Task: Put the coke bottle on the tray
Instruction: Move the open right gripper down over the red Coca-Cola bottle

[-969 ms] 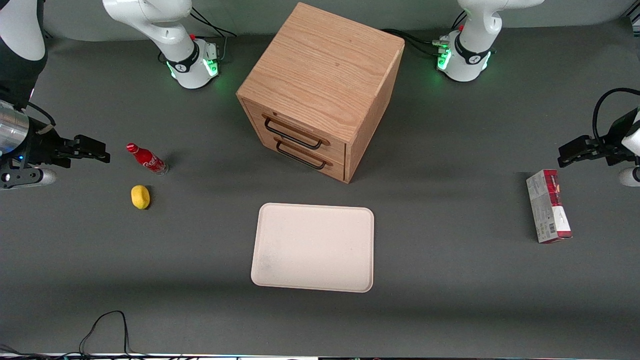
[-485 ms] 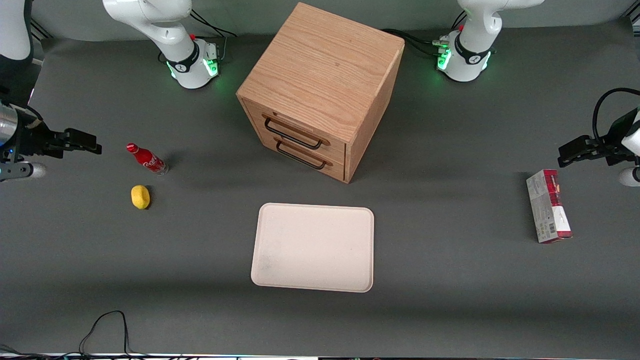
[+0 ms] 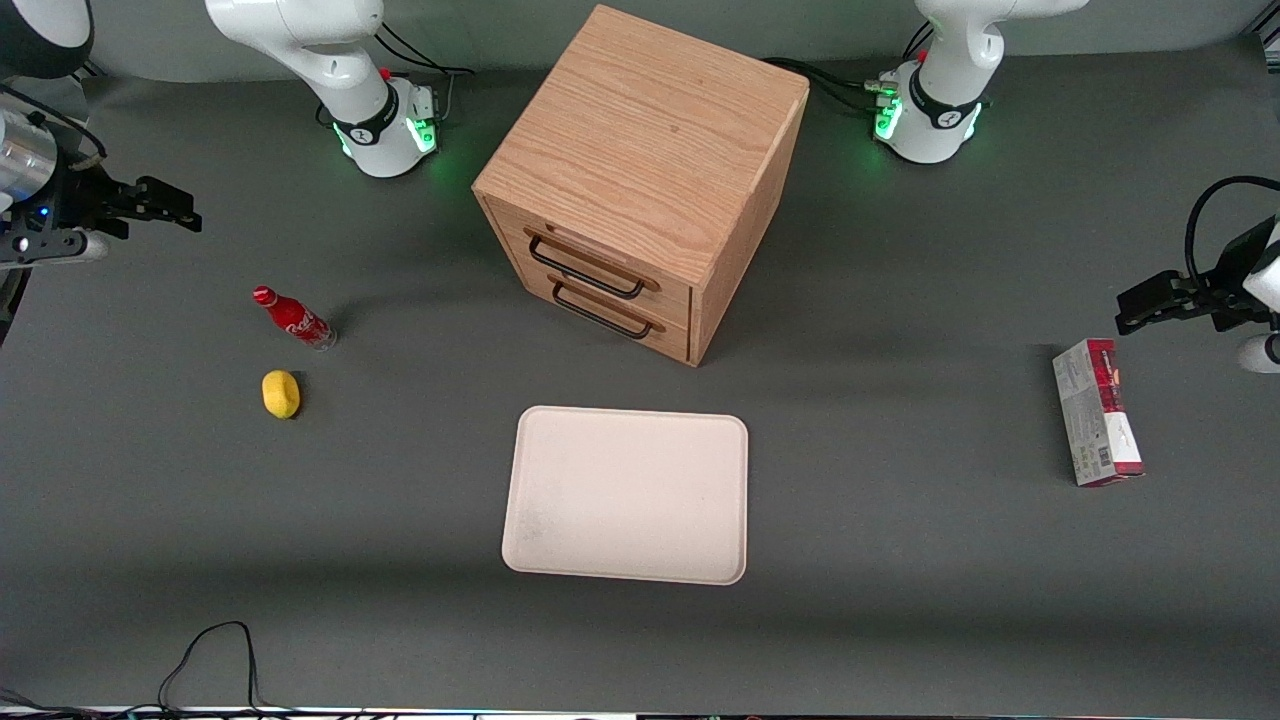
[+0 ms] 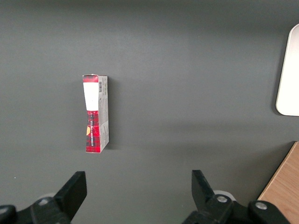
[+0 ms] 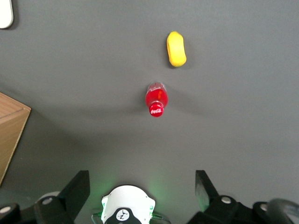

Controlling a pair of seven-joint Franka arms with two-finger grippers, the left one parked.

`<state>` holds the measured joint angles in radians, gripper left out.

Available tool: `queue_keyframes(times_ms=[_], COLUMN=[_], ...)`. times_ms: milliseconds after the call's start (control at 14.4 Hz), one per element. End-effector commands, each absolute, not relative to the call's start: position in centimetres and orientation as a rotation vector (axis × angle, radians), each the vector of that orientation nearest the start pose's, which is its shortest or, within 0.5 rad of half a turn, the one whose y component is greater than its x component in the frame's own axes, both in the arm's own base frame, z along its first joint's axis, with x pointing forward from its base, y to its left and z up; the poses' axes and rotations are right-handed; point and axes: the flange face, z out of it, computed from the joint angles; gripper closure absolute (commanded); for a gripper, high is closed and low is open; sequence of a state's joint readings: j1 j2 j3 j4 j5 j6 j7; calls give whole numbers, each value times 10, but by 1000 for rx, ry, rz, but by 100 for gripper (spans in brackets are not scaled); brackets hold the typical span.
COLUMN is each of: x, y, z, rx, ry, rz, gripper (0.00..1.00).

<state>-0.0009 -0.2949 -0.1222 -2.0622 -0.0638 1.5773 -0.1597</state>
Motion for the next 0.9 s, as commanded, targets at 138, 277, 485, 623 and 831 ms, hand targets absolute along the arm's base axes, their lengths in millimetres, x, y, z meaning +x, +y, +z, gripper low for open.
queue_keyframes(times_ms=[138, 277, 485, 623, 831], x=[432, 430, 426, 421, 422], y=[-72, -79, -87, -83, -79], z=[510, 477, 414, 379, 340], rx=[-3140, -3136, -3136, -3138, -3148], ry=[-118, -96, -74, -85, -98], rz=[303, 283, 217, 190, 152], gripper=[0, 0, 0, 0, 0])
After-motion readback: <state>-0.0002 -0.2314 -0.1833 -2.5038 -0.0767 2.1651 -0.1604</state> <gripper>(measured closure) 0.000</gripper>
